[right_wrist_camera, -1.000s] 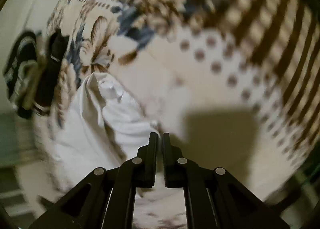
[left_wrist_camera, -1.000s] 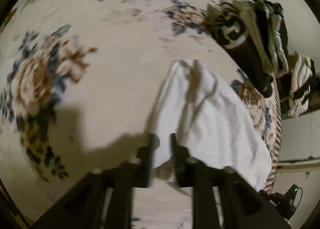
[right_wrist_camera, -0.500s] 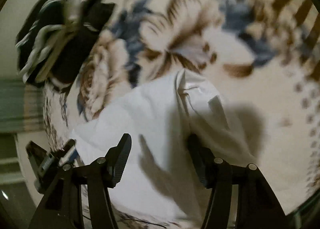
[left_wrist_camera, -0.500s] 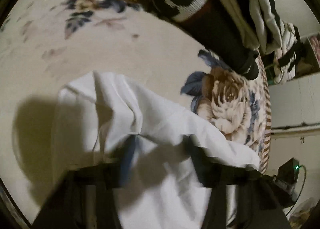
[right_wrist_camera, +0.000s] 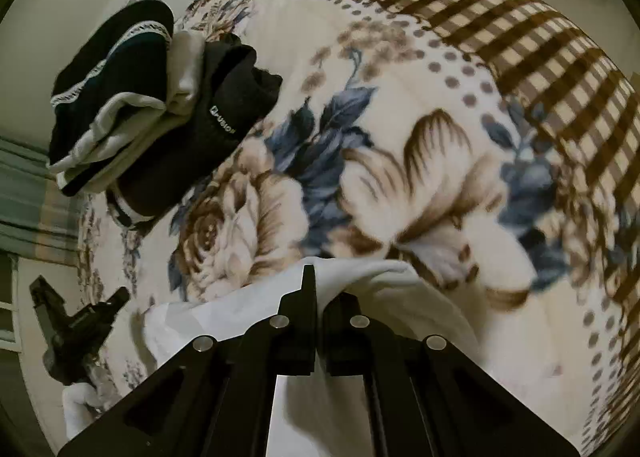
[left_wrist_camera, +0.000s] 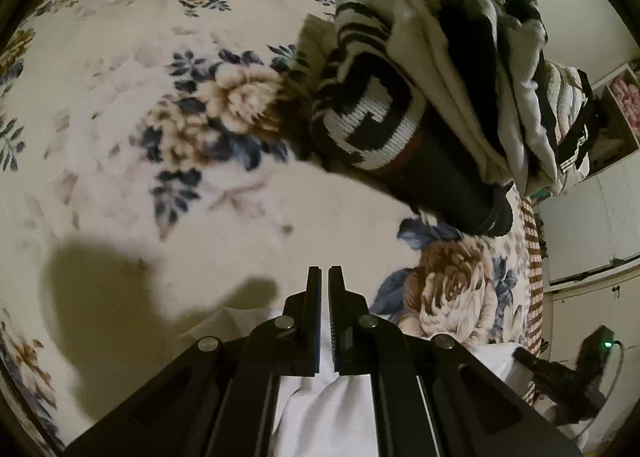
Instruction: Fold small clothes
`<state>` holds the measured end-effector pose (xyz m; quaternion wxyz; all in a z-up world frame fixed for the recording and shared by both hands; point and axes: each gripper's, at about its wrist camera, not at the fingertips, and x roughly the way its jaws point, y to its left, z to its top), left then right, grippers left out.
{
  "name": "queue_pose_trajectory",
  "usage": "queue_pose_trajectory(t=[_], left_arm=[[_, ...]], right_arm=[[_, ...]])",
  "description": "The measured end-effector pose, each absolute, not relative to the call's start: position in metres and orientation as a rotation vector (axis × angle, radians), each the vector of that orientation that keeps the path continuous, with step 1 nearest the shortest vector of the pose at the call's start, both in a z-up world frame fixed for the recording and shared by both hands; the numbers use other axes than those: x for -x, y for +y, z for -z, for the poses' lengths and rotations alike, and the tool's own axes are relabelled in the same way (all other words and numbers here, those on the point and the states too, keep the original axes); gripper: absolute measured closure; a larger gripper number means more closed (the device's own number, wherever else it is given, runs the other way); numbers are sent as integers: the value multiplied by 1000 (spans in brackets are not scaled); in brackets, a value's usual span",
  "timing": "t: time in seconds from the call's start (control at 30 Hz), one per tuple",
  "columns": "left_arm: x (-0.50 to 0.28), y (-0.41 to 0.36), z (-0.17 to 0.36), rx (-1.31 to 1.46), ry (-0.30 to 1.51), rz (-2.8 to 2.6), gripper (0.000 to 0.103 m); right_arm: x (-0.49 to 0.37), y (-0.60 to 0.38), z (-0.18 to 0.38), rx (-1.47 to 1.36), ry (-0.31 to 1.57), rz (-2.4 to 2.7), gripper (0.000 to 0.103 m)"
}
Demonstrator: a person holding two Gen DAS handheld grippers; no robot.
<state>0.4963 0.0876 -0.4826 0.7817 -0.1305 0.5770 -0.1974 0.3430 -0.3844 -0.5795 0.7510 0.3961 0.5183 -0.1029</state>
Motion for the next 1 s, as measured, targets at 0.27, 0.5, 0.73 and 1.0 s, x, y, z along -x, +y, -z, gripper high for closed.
queue_pose_trajectory(t=[0.27, 0.5, 0.73, 1.0], left_arm=[[-443, 161, 495, 396, 1302, 335, 41], [-388, 189, 547, 545, 1453, 298, 41], [-361, 136, 532, 352, 1352, 424, 101], [-351, 144, 514, 393, 1319, 382, 101]], right_arm=[[-290, -390, 575, -960, 1178, 209, 39], [-195, -380, 596, -1148, 1206, 328, 39], [-179, -369, 649, -1340, 1183, 311, 39], [-160, -367, 647, -1346, 1165, 428, 63]])
